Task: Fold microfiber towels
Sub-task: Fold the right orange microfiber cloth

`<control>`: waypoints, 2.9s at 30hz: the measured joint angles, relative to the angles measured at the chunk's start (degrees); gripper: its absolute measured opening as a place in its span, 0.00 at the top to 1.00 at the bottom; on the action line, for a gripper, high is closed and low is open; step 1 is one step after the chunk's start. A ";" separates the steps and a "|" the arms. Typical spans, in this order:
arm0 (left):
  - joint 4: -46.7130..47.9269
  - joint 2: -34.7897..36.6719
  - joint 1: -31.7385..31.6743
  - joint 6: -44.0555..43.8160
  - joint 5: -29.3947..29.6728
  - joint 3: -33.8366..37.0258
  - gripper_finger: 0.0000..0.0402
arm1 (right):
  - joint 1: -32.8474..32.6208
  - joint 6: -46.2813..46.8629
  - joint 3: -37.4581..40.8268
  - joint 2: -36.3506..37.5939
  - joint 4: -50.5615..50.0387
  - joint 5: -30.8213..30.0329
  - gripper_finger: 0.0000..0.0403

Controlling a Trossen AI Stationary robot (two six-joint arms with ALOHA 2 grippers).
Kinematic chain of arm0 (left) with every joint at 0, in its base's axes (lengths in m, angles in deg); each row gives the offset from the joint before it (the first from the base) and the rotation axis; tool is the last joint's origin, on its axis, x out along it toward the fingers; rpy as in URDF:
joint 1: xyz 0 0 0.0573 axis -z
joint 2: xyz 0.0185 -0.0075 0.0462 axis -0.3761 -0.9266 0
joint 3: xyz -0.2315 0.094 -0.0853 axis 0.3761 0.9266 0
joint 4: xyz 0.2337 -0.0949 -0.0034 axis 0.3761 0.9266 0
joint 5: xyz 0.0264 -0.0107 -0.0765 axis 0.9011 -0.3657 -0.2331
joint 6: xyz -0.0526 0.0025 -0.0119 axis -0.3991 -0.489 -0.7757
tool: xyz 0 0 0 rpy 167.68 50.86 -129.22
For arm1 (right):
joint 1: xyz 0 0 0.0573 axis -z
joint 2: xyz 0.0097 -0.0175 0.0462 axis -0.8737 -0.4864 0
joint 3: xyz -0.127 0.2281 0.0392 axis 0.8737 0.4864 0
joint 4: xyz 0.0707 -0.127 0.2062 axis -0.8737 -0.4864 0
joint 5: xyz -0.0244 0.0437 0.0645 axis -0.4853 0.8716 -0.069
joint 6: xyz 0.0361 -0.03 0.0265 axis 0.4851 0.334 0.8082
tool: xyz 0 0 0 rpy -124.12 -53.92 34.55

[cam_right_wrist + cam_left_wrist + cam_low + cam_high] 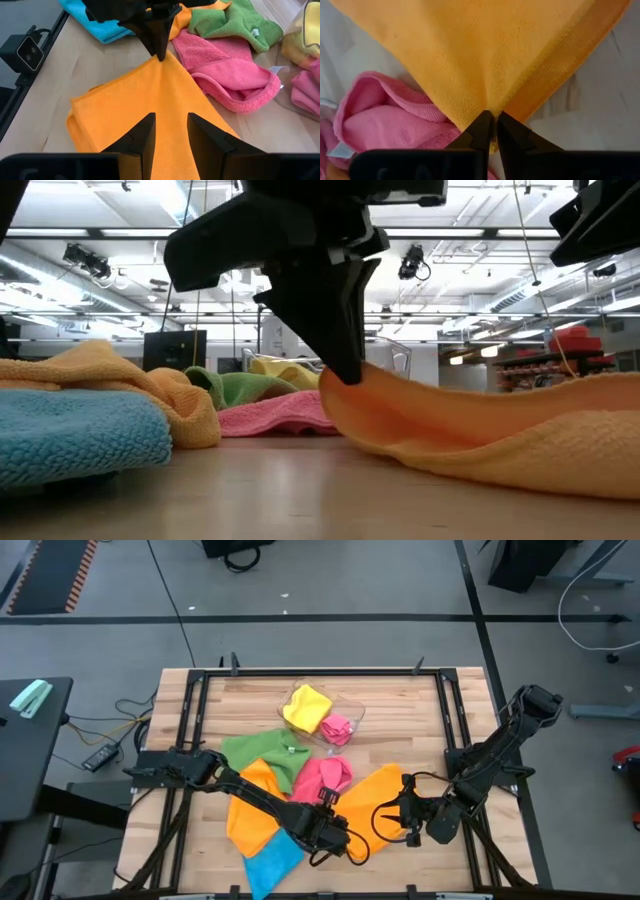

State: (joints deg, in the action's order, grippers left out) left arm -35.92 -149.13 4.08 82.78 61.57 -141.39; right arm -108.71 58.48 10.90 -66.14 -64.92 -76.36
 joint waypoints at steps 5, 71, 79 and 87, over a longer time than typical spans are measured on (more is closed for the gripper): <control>-0.61 0.00 -0.07 -0.34 -1.82 0.00 0.89 | 0.02 1.89 -0.02 -0.38 1.41 3.00 0.70; -25.42 47.14 5.40 -9.27 5.98 48.92 0.84 | -1.01 2.59 -18.27 -34.62 21.08 1.50 0.49; -36.35 55.05 5.40 -9.46 6.25 57.59 0.86 | -1.01 3.44 -18.27 -39.73 24.05 1.44 0.49; -36.97 55.80 5.40 -10.95 6.42 58.18 0.87 | -1.06 5.25 -18.23 -41.29 21.94 -0.17 0.52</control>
State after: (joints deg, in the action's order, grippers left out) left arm -72.88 -93.32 9.48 71.83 67.99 -83.21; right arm -109.76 63.73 -7.33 -107.43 -42.98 -76.53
